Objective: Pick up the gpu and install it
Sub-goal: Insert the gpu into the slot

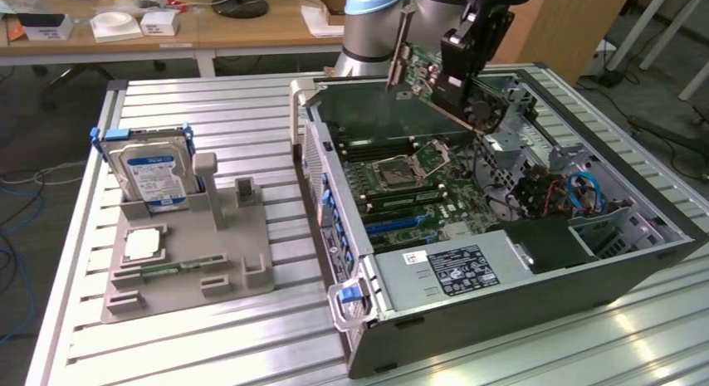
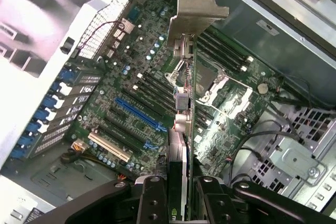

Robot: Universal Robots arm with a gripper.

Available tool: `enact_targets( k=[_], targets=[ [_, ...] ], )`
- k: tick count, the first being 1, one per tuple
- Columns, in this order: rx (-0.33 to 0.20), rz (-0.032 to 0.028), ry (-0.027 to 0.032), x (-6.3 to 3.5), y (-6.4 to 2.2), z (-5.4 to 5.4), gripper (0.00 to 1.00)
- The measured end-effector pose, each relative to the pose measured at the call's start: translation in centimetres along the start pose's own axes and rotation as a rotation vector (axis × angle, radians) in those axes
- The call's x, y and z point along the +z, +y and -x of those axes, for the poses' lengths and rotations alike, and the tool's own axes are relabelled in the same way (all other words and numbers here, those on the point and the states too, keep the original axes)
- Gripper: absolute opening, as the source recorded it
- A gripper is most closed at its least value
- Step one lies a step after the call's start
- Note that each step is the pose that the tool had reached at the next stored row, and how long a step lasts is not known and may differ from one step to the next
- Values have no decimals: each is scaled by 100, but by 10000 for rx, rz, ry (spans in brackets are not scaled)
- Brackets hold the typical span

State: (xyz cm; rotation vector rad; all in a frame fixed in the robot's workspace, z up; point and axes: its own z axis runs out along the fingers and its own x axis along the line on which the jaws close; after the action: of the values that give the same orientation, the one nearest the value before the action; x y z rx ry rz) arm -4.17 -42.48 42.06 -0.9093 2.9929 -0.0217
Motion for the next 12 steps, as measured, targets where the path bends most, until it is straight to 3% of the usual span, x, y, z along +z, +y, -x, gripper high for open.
enact_targets(
  k=[12],
  targets=[
    [-2068, 21, -30, 21, 0, 0, 27]
  ],
)
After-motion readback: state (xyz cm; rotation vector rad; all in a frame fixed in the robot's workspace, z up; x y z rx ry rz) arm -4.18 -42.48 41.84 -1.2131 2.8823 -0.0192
